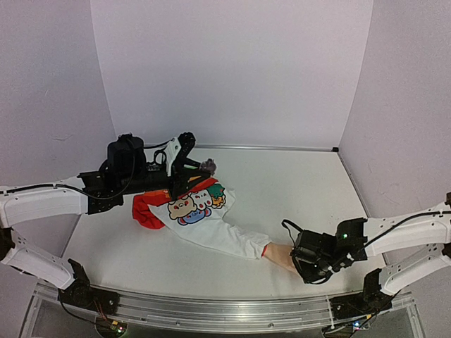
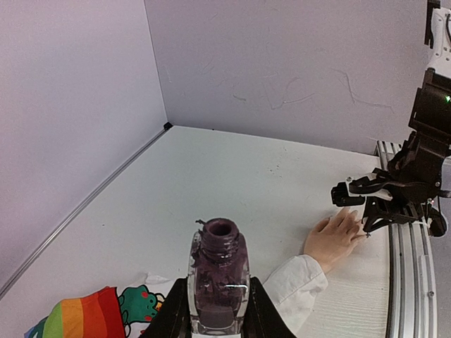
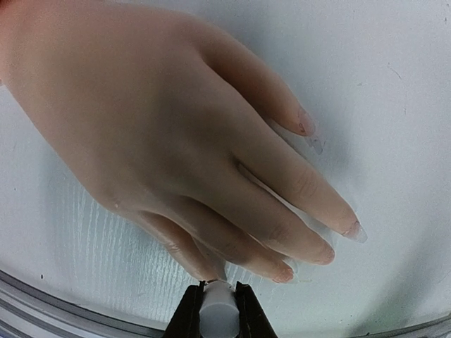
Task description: Paint the nails
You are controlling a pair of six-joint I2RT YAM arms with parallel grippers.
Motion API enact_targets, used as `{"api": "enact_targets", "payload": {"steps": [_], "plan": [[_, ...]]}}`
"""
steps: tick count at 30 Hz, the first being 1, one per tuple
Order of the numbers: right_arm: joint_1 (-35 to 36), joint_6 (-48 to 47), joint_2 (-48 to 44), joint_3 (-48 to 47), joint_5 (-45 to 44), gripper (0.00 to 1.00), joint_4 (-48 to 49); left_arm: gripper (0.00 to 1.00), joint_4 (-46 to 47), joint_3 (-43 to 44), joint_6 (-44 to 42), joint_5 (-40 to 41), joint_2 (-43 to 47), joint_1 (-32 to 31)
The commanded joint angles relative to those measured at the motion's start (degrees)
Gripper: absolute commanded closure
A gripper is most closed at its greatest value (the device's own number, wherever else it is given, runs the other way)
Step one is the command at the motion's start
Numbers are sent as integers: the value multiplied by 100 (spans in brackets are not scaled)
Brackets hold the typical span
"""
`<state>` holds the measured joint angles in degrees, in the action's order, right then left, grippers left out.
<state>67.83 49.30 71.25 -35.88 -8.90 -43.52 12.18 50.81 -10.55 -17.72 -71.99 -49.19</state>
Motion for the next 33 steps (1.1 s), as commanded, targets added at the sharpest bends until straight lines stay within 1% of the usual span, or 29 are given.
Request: {"api": "enact_targets", "payload": {"steps": [1,9,19,33], "plan": [[31,149,-63,-55,-280,100,-147,100,101,16,-27,76,195,-12],[28,112,28,-146,-316,100,-157,100,77,13,-30,101,228,-13],[34,-115,-230,-148,-245,100,1,100,85,8,-27,103,229,-14],[34,-202,-218,-139,-100,100,89,100,65,-18,-26,120,280,-12]]}}
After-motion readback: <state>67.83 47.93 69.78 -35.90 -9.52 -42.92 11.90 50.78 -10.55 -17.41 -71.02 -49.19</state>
